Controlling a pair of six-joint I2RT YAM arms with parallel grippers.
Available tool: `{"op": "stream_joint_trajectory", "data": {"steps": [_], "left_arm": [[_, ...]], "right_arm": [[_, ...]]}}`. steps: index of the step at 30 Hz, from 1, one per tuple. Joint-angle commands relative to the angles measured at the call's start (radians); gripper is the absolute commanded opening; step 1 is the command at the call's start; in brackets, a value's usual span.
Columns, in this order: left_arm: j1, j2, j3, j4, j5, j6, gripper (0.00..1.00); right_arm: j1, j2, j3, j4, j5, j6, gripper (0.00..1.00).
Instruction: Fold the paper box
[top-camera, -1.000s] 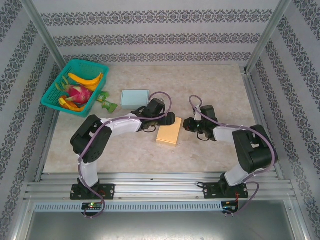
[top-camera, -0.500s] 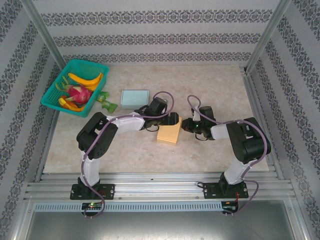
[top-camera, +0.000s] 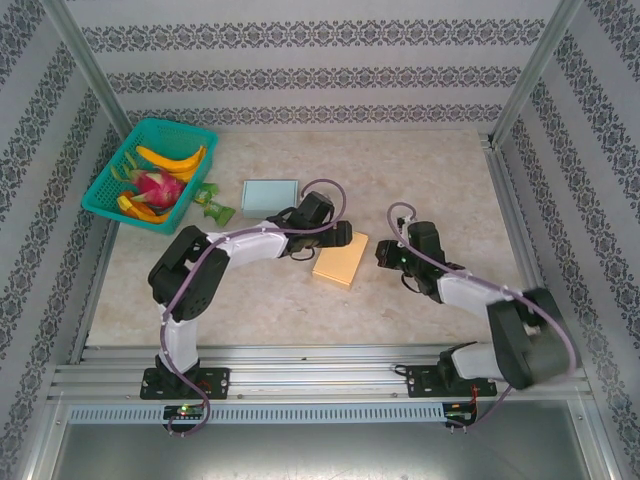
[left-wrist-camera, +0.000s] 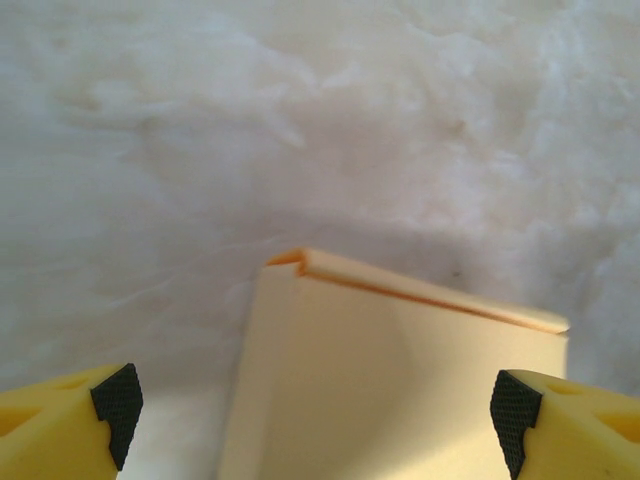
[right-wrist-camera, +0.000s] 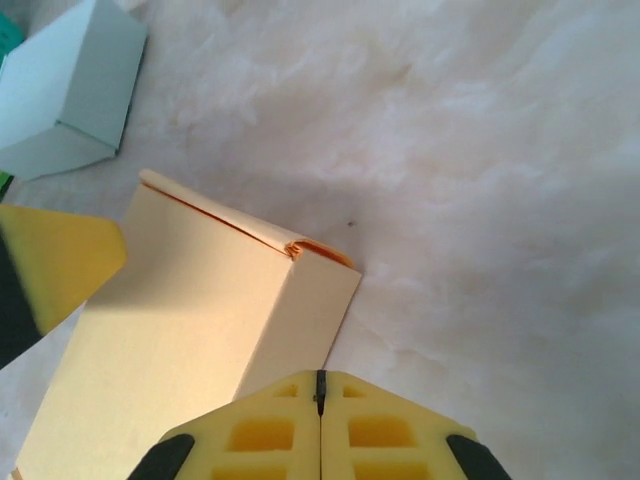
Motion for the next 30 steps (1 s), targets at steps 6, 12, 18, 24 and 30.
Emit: {"op": "stream_joint_trajectory", "data": {"steps": [6, 12, 18, 24, 30], "left_arm": [[0.009, -0.262, -0.196, -0.052, -0.117, -0.077, 0.92], [-0.027, -0.411, -0.347, -0.061, -0.148, -0.177, 0.92], [-0.095, -0.524, -0.511, 0.028, -0.184, -0.347, 0.92], [-0.165, -0.515, -0.559, 0.118, -0.202, -0.476, 0.92], [-0.213, -0.420, -0.530, 0.197, -0.194, -0.551, 0.91]], "right_arm": [[0.108, -0.346, -0.046, -0.225, 0.312, -0.147, 0.42], [0.120, -0.407, -0.057, -0.161, 0.228, -0.209, 0.56], [0.120, -0.312, 0.072, -0.197, 0.137, -0.296, 0.56], [0.125, -0.094, 0.229, -0.223, 0.015, -0.424, 0.57], [0.123, 0.106, 0.360, -0.238, -0.013, -0.489, 0.58]]}}
